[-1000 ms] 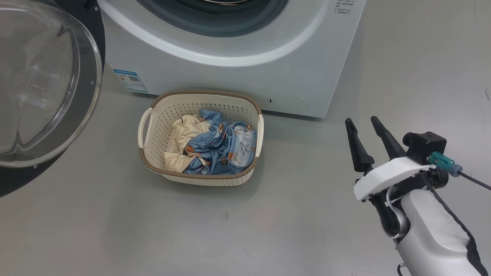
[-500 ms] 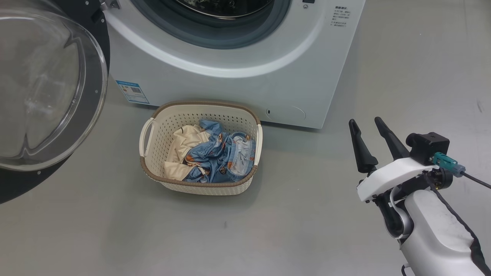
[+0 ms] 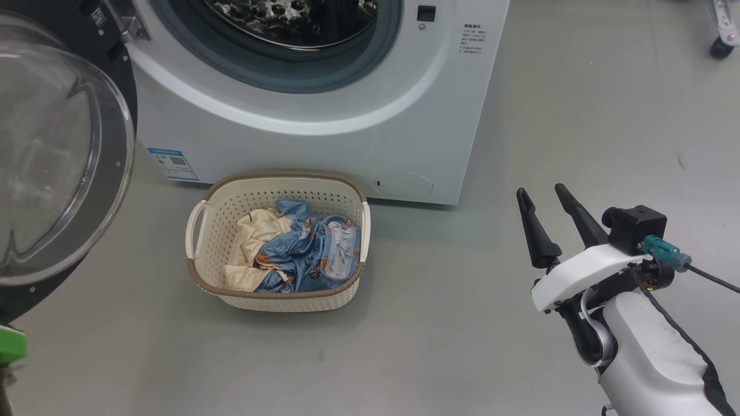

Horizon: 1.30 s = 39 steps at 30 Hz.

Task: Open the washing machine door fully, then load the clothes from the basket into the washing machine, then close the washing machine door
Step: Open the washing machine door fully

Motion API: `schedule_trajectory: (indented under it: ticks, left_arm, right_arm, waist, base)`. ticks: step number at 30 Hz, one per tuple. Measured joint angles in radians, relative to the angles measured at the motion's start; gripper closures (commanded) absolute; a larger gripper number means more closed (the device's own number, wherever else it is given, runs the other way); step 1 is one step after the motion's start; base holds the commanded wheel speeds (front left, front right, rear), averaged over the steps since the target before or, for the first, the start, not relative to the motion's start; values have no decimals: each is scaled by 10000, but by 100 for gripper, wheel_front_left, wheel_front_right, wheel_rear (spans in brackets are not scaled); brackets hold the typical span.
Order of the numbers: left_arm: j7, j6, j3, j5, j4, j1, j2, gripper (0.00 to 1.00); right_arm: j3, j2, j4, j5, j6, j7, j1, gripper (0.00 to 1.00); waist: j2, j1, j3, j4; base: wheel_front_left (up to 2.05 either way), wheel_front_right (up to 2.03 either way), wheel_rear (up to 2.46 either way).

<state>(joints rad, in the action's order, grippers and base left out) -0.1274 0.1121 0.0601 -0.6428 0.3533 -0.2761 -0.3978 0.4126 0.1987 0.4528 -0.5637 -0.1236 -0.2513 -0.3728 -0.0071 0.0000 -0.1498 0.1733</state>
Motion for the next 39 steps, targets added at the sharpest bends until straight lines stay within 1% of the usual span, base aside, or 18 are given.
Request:
schedule_trajectory:
  ticks: [2,3,4,7,10,20,26,32,39]
  left_arm:
    - [-123,0,-81,2,-140,192,190,0]
    - [-199,2,-194,-27,-253,355,416,0]
    - [-263,10,-270,-52,-286,416,518,0]
    - [-422,13,-391,-77,-443,639,660,0]
    - [-681,13,-485,-75,-681,887,719,0]
    - [-817,48,-786,180,-1198,1389,825,0]
    - [-874,48,-988,316,-1273,1638,965,0]
    - [-932,44,-1106,617,-1415,1816,1099,0]
    - [-1020,-10,-1244,721,-1576,1836,1160,0]
  right_arm:
    - [36,-6,-25,-10,0,0,2,0]
    - [65,-2,-31,-12,0,0,8,0]
    - [86,2,-33,-12,0,0,10,0]
    - [153,12,-54,-12,0,0,12,0]
    - [253,21,-90,-12,0,0,14,0]
    - [359,140,-140,-33,0,0,64,0]
    - [368,159,-207,-90,0,0,235,0]
    - [307,251,-291,-100,0,0,261,0]
    - [221,374,-458,-100,0,0,395,0]
  waist:
    - [0,0,59,-136]
    - [0,0,125,-280]
    - [0,0,159,-352]
    - [0,0,257,-576]
    - [0,0,370,-888]
    - [0,0,578,-1653]
    - [0,0,693,-2036]
    - [0,0,793,-2300]
    - [0,0,825,-2379]
  base:
    - [0,0,0]
    - [0,0,0]
    - [0,0,0]
    - [0,0,0]
    - [0,0,0]
    - [0,0,0]
    - [0,0,0]
    - [0,0,0]
    - [0,0,0]
